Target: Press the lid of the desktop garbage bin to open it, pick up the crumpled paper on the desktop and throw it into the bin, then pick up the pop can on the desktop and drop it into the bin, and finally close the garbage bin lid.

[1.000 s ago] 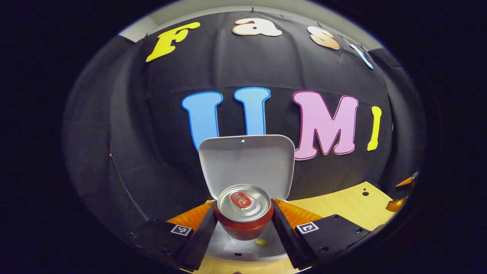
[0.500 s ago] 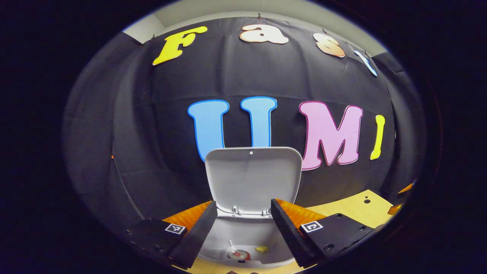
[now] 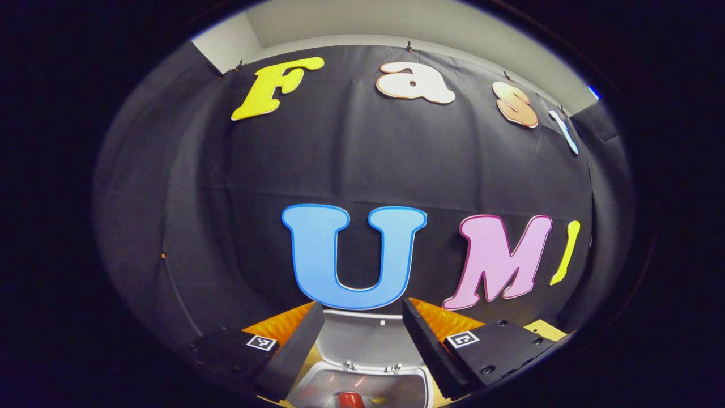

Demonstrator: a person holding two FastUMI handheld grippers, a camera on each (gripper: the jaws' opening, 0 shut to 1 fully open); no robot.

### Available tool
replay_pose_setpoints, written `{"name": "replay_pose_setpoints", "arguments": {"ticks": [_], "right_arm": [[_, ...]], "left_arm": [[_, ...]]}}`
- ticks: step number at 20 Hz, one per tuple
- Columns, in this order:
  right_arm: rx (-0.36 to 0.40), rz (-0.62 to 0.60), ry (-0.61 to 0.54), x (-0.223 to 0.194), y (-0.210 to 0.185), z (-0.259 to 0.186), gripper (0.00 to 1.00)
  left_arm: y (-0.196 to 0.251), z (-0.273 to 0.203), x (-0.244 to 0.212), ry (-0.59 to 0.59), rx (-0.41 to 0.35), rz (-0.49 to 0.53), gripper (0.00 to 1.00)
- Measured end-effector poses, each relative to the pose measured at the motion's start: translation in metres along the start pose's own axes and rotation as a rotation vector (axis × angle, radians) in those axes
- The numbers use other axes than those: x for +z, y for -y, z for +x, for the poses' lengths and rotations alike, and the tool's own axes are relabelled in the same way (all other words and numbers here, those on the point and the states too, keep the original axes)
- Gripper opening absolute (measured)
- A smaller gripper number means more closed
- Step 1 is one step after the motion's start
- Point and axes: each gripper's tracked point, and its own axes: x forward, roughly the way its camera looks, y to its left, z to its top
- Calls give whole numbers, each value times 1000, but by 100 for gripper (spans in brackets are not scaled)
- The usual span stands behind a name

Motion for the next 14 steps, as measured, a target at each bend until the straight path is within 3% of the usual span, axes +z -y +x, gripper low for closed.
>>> {"name": "replay_pose_setpoints", "arguments": {"ticks": [5, 7, 10, 11, 14], "right_arm": [[6, 17, -14, -5, -5, 1, 92], [7, 22, -7, -1, -8, 1, 92], [1, 21, -2, 0, -5, 0, 92], [0, 22, -4, -1, -4, 0, 92], [-4, 21, -10, -4, -1, -1, 92]], "left_arm": [[4, 62, 4, -33, -14, 167, 91], [13, 75, -20, -115, -36, 165, 91], [10, 62, -77, -302, -9, 99, 93], [11, 69, -73, -268, -22, 93, 96], [10, 47, -76, -320, -38, 132, 93]]}}
